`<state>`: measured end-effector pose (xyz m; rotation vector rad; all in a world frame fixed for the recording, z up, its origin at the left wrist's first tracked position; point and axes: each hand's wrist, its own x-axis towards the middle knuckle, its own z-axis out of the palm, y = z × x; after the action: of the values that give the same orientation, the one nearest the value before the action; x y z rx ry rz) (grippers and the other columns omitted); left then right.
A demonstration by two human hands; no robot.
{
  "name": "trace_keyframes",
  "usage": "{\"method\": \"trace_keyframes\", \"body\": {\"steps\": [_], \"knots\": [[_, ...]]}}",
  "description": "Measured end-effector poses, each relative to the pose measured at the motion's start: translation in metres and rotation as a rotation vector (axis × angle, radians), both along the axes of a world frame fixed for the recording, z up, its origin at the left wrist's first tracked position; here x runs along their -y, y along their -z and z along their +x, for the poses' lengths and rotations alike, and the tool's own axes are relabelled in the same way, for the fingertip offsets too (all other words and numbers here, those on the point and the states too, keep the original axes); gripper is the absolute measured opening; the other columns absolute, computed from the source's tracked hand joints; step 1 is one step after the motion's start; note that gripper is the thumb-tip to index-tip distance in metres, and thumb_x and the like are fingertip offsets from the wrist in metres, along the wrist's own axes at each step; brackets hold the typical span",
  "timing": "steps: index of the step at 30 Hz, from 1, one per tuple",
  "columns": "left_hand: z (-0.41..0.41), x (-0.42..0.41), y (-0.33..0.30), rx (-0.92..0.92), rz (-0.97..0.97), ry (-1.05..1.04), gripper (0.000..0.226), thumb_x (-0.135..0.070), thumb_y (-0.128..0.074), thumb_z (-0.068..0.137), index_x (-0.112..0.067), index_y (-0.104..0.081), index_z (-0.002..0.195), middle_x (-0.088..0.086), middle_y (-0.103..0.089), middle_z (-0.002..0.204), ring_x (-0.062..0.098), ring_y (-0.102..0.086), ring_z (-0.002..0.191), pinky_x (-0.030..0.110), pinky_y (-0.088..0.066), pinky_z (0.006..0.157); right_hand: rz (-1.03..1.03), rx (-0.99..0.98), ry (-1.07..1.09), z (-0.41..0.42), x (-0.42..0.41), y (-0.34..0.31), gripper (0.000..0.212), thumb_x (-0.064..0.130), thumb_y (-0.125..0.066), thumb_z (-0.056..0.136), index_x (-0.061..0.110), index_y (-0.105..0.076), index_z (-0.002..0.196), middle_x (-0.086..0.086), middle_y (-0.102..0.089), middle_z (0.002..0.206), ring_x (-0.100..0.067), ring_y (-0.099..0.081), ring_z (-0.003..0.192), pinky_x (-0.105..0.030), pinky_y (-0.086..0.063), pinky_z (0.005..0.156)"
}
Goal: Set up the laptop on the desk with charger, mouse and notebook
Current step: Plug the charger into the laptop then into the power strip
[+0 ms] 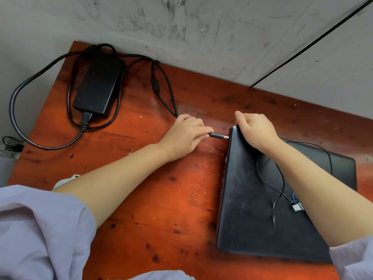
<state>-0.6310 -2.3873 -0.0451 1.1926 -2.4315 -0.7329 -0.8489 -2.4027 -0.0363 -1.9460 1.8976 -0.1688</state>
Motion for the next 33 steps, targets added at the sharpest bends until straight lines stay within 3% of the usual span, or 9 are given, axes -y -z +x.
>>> {"method": "trace_keyframes", "body": {"steps": [5, 17, 23, 28, 33], "knots": [[0.0024, -0.0007, -0.0008, 0.009, -0.014, 0.008, 0.02, -0.013, -0.054, 0.091, -0.009, -0.067, 0.106, 0.013, -0.062, 0.083, 0.031, -0.055, 0.084, 0.041, -0.033, 0.097, -0.018, 0.005, 0.0, -0.0009, -0.0001, -0.0021, 0.058, 0.041, -0.026, 0.097, -0.002, -0.052, 0.066, -0.017, -0.061, 0.065, -0.031, -0.053, 0.066, -0.034, -0.032, 0.055], [0.0006, 0.0014, -0.0068, 0.018, -0.042, 0.017, 0.021, -0.014, -0.051, 0.092, -0.009, -0.066, 0.106, 0.014, -0.062, 0.083, 0.031, -0.056, 0.083, 0.043, -0.036, 0.094, -0.017, 0.003, 0.005, 0.0007, -0.0011, -0.0025, 0.053, 0.04, -0.027, 0.097, 0.007, -0.044, 0.059, -0.008, -0.052, 0.058, -0.029, -0.048, 0.062, -0.026, -0.03, 0.051], [0.0034, 0.0023, -0.0052, 0.058, -0.053, 0.05, 0.021, -0.014, -0.051, 0.092, -0.009, -0.066, 0.104, 0.014, -0.061, 0.082, 0.03, -0.056, 0.081, 0.045, -0.036, 0.095, -0.038, 0.002, -0.014, -0.0003, -0.0004, -0.0003, 0.057, 0.04, -0.027, 0.097, -0.001, -0.053, 0.068, -0.017, -0.062, 0.067, -0.032, -0.054, 0.068, -0.033, -0.029, 0.055], [-0.0027, -0.0008, -0.005, 0.036, -0.033, 0.039, 0.021, -0.014, -0.052, 0.092, -0.009, -0.067, 0.105, 0.014, -0.061, 0.083, 0.03, -0.056, 0.084, 0.044, -0.036, 0.095, -0.03, 0.008, -0.018, 0.0016, -0.0034, -0.0018, 0.057, 0.04, -0.026, 0.096, -0.001, -0.055, 0.069, -0.018, -0.063, 0.067, -0.033, -0.055, 0.07, -0.036, -0.038, 0.061], [0.0021, -0.0008, -0.006, 0.0, -0.03, 0.028, 0.02, -0.012, -0.054, 0.09, -0.008, -0.067, 0.104, 0.015, -0.061, 0.08, 0.032, -0.057, 0.081, 0.045, -0.037, 0.093, -0.025, 0.027, 0.002, 0.0008, -0.0025, -0.0048, 0.056, 0.039, -0.028, 0.097, -0.001, -0.048, 0.063, -0.019, -0.059, 0.063, -0.033, -0.053, 0.065, -0.035, -0.032, 0.057]]}}
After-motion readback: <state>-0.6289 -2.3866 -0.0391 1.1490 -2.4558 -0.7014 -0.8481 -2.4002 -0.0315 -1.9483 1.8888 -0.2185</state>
